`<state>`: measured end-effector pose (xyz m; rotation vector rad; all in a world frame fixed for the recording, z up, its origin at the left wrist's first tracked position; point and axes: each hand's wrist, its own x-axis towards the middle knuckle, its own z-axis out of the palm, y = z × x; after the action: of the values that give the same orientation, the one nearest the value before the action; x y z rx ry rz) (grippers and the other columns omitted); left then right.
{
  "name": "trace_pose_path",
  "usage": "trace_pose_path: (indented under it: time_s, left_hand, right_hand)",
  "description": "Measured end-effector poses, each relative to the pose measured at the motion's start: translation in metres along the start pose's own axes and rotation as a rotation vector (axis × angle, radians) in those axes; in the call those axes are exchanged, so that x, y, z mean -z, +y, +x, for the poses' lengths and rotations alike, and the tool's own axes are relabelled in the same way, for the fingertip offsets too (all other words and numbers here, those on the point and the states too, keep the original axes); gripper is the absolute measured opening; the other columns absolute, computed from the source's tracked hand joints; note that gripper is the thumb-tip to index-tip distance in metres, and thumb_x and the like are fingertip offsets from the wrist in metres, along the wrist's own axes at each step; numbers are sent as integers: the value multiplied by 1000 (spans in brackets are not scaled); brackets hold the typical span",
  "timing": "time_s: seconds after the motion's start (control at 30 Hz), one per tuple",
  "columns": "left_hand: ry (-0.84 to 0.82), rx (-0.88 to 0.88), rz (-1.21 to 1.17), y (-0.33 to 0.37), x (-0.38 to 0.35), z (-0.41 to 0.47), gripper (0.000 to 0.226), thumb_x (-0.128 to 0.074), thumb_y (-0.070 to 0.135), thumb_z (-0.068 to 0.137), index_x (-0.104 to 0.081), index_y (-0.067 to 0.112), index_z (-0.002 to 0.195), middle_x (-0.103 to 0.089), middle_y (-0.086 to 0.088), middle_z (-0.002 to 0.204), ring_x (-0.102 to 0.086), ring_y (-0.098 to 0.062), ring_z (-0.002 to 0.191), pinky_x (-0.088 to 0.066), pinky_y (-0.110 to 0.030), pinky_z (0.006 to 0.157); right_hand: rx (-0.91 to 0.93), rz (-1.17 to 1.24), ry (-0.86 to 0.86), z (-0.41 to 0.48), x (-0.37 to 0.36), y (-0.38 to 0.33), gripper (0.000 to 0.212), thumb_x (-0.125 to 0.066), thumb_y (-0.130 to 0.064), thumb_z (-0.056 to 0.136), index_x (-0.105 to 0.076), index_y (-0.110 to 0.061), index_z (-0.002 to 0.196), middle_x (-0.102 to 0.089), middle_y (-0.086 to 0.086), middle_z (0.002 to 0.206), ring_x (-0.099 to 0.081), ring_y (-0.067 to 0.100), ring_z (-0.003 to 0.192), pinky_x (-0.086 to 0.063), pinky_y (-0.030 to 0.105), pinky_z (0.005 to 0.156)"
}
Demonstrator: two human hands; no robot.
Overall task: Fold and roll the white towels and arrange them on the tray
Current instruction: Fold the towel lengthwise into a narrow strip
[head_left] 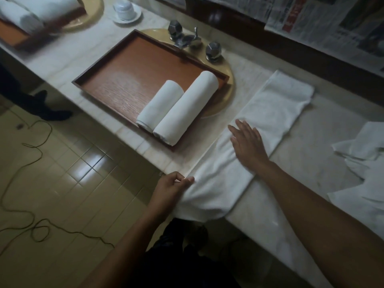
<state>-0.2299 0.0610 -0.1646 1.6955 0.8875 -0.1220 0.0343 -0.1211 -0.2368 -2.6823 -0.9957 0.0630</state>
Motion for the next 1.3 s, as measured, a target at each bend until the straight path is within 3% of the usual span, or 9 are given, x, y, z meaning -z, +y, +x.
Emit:
trace_pose_path:
  time_s: [0.23, 0.4, 0.6, 0.77, 0.93, 1.07, 1.17, 1.23, 1.3]
  left_hand:
    - [55, 67, 262, -18, -2, 4, 34, -70, 42, 94, -65, 13, 77, -65, 1, 74, -59, -13, 67, -43, -27, 58]
    - [92, -36, 196, -16, 6, 0, 33, -69, 42, 95, -63, 16, 75, -68, 2, 78, -64, -14, 75, -47, -32, 64]
    - [128, -9, 344, -23, 3, 2, 25, -69, 39, 93, -60, 22, 78, -65, 4, 78, -62, -17, 73, -45, -30, 59]
    - [252, -352, 542, -13, -5, 2, 23, -75, 32, 88, -57, 25, 100, -57, 8, 102, -53, -15, 91, -48, -37, 76]
    - [83, -725, 613, 41, -53, 32, 28, -62, 35, 97, -58, 23, 121, -56, 1, 125, -49, -16, 113, -42, -31, 95]
    - [-145, -869, 798, 82, -104, 79, 45, -59, 30, 99, -55, 14, 140, -52, -10, 148, -46, -31, 137, -36, -45, 115]
    - [-319, -930, 954, 77, -120, 105, 64, -40, 46, 107, -28, 16, 161, -21, -11, 170, -14, -31, 158, -13, -51, 128]
    - [-393, -988, 1004, 66, -120, 114, 70, -30, 57, 107, -10, 24, 165, 1, -8, 173, 7, -26, 159, 0, -51, 128]
    - [-423, -1009, 1006, 62, -120, 118, 71, -29, 61, 106, -1, 34, 165, 11, -6, 172, 17, -23, 158, 9, -51, 127]
  right_hand:
    - [9, -16, 38, -2, -4, 2, 47, -35, -36, 106, -48, -27, 151, -39, 4, 162, -32, 25, 151, -26, 50, 121]
    - [-8, -16, 47, -3, -1, 0, 48, -33, -38, 106, -49, -26, 150, -40, 4, 161, -33, 25, 151, -26, 50, 120]
    - [-20, 6, 8, -5, 1, -3, 51, -29, -39, 105, -49, -26, 150, -40, 4, 161, -33, 26, 151, -26, 51, 120]
    - [-85, 80, -22, -6, 11, -12, 52, -39, -37, 102, -49, -22, 151, -34, 9, 164, -24, 31, 154, -19, 53, 123]
    - [-116, 193, 92, 7, 41, -3, 47, -51, -31, 105, -50, -18, 150, -35, 13, 164, -22, 32, 155, -21, 53, 124]
    - [-231, 209, 79, 50, 77, 25, 50, -51, -32, 106, -46, -17, 153, -34, 14, 164, -25, 30, 154, -23, 47, 124]
    - [-241, 137, -124, 65, 77, 36, 53, -47, -36, 106, -38, -24, 158, -28, 8, 167, -21, 25, 155, -17, 44, 126]
    - [-258, 56, -274, 60, 60, 43, 56, -41, -45, 107, -27, -35, 161, -12, -2, 172, -7, 20, 158, -8, 53, 125]
    - [-308, -12, -239, 61, 45, 56, 60, -34, -57, 105, -19, -42, 161, -3, -9, 172, 0, 18, 159, -3, 59, 124]
